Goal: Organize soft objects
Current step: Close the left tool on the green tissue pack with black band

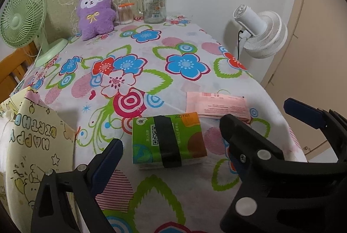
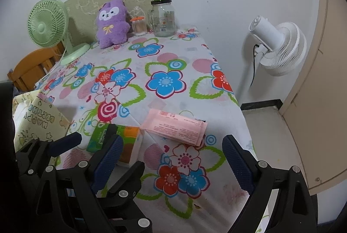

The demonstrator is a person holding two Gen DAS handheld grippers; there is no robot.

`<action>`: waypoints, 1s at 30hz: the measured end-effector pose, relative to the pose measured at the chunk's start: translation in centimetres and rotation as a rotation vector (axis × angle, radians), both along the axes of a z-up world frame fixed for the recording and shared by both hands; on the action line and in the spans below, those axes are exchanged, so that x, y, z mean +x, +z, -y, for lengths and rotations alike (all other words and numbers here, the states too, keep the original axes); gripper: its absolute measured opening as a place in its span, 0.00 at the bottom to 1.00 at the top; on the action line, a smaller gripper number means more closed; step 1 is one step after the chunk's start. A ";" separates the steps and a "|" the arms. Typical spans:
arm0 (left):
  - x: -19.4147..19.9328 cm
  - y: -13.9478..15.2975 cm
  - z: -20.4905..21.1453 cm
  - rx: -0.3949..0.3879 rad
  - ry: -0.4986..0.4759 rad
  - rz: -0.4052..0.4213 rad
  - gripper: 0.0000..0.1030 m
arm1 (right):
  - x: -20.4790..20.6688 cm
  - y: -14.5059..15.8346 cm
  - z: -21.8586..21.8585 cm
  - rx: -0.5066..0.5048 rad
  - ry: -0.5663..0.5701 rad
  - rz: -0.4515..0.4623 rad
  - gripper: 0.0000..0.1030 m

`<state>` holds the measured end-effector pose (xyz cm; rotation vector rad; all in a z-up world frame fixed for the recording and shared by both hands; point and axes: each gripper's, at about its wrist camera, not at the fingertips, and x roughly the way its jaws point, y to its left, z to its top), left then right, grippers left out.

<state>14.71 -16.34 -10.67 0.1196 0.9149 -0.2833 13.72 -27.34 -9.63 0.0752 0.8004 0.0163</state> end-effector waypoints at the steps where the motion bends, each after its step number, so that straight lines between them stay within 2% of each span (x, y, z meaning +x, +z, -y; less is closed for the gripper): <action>1: 0.2 -0.1 0.0 0.000 0.001 -0.003 0.96 | 0.2 -0.2 0.0 0.000 -0.002 -0.003 0.92; 8: 1.0 -1.1 -0.2 0.002 0.009 -0.026 0.91 | 1.1 -1.1 0.2 0.004 -0.008 -0.028 0.92; 11: 1.4 -1.4 -0.3 0.001 0.015 -0.039 0.84 | 1.5 -1.4 0.1 0.002 -0.006 -0.036 0.92; 13: 1.6 -1.7 -0.4 0.000 0.021 -0.054 0.74 | 1.7 -1.5 0.0 -0.002 -0.005 -0.040 0.92; 30: 2.3 -1.9 -0.6 0.004 0.006 -0.049 0.73 | 4.6 -2.7 -0.7 -0.086 0.059 -0.045 0.91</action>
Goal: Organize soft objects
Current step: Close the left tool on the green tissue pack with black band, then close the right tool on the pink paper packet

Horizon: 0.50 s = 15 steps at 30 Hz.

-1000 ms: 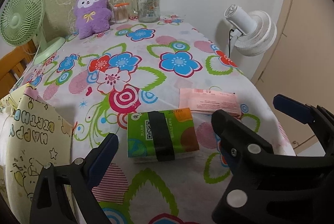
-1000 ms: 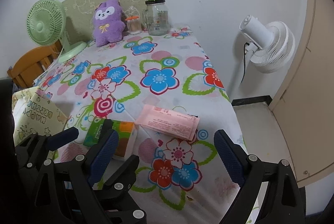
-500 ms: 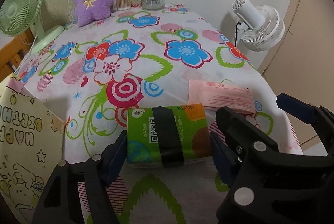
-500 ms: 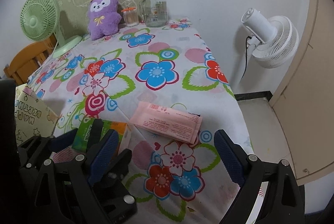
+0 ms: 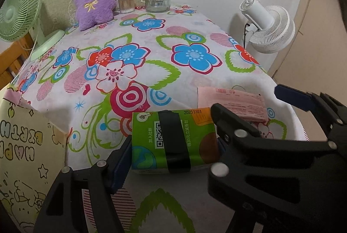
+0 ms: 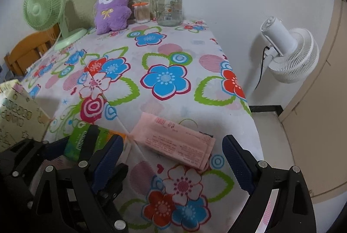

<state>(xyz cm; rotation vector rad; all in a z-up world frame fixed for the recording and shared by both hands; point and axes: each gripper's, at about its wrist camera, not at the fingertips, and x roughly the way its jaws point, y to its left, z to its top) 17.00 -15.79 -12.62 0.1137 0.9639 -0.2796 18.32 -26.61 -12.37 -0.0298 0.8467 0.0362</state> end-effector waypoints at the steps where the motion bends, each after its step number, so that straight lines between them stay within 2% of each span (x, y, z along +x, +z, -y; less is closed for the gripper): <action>1: 0.0 0.0 0.0 -0.001 0.000 -0.001 0.73 | 0.3 -0.2 -0.1 -0.007 0.005 0.000 0.91; 15: 0.6 -0.1 -1.1 0.002 0.012 -0.008 0.73 | 1.9 -0.8 -0.8 0.037 0.078 0.002 0.91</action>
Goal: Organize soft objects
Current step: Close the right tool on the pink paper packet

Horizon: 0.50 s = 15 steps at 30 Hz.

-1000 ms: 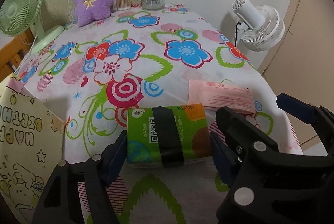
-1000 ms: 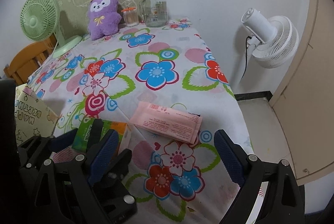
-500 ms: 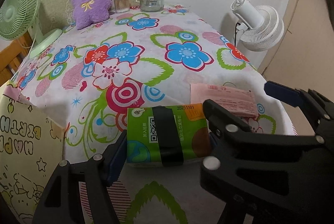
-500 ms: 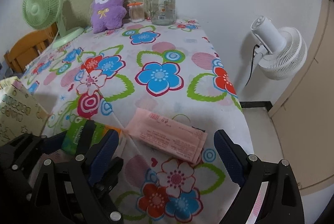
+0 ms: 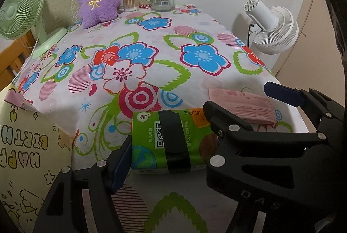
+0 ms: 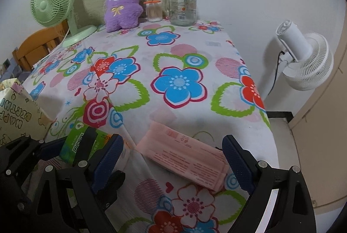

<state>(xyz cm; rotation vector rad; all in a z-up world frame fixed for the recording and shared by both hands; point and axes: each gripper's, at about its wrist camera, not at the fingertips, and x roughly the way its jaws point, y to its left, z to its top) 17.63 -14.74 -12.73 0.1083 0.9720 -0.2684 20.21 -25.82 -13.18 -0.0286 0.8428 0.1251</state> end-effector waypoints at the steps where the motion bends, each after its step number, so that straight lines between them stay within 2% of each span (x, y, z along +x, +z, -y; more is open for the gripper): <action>1: 0.0 0.0 0.0 0.001 0.000 -0.001 0.73 | 0.0 0.0 -0.1 0.002 0.003 -0.004 0.91; 6: -0.2 0.0 -0.2 0.004 0.001 -0.004 0.73 | 0.0 -0.2 -0.1 0.028 0.020 -0.032 0.88; 12: -0.8 0.0 -0.6 0.012 0.005 -0.006 0.72 | -0.8 0.0 -0.8 0.027 0.059 -0.029 0.74; 15: -1.2 0.0 -0.9 0.004 0.005 -0.001 0.72 | -1.1 0.1 -1.1 0.029 0.074 -0.033 0.72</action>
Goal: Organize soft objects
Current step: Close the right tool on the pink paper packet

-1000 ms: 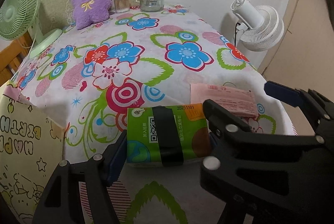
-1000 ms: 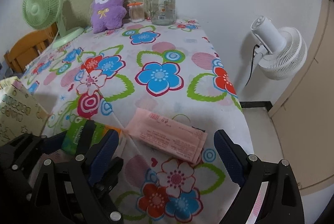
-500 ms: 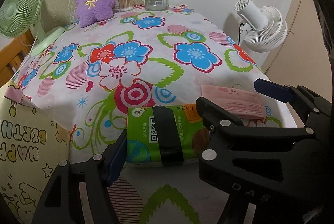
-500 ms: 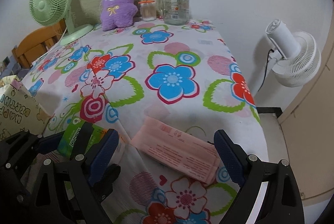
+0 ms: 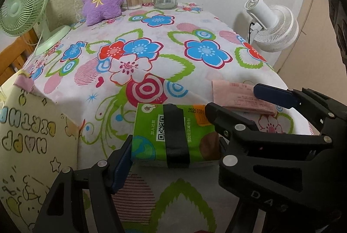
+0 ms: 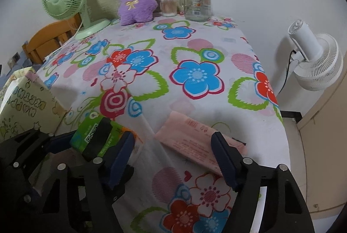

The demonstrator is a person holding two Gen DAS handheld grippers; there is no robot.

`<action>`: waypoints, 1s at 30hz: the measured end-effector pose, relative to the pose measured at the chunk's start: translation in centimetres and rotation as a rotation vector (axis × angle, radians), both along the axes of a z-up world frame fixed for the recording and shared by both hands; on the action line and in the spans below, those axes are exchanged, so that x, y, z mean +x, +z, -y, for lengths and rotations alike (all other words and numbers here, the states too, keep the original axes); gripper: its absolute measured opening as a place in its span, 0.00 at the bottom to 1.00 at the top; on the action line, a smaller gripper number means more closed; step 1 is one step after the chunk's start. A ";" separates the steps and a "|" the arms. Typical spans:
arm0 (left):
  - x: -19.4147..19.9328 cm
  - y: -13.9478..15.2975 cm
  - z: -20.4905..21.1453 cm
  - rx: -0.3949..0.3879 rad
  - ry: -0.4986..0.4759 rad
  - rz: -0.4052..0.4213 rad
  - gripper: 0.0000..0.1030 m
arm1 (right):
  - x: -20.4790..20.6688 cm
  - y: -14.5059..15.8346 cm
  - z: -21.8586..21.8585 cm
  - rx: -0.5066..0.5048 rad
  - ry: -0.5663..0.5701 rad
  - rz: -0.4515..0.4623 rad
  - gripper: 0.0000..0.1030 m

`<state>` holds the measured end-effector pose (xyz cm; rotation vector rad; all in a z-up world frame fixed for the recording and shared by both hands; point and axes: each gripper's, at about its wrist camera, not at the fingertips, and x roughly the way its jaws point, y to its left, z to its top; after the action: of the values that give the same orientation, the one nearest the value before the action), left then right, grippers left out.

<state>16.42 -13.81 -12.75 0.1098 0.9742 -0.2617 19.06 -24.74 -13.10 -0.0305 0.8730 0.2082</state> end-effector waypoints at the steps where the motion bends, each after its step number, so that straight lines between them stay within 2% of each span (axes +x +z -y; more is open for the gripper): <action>1: -0.1 0.0 -0.1 -0.001 0.000 0.004 0.71 | -0.1 0.1 -0.1 0.001 0.002 0.002 0.72; 8: -0.5 0.1 -0.2 0.009 -0.004 0.014 0.71 | -0.7 0.7 -0.2 -0.026 -0.001 0.029 0.73; 11: -0.4 0.1 -0.1 0.008 -0.007 0.014 0.71 | -0.6 0.8 0.3 -0.076 -0.029 0.043 0.73; 19: -0.1 0.1 0.8 0.014 -0.028 0.016 0.71 | 0.6 -0.4 1.8 -0.071 -0.036 -0.004 0.73; 30: 0.5 -0.1 0.8 0.007 -0.022 0.011 0.71 | 2.4 -1.3 1.8 -0.086 0.001 -0.007 0.76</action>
<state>16.89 -14.57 -12.83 0.1285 0.9639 -0.2775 21.46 -26.52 -14.39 -0.1099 0.8883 0.1718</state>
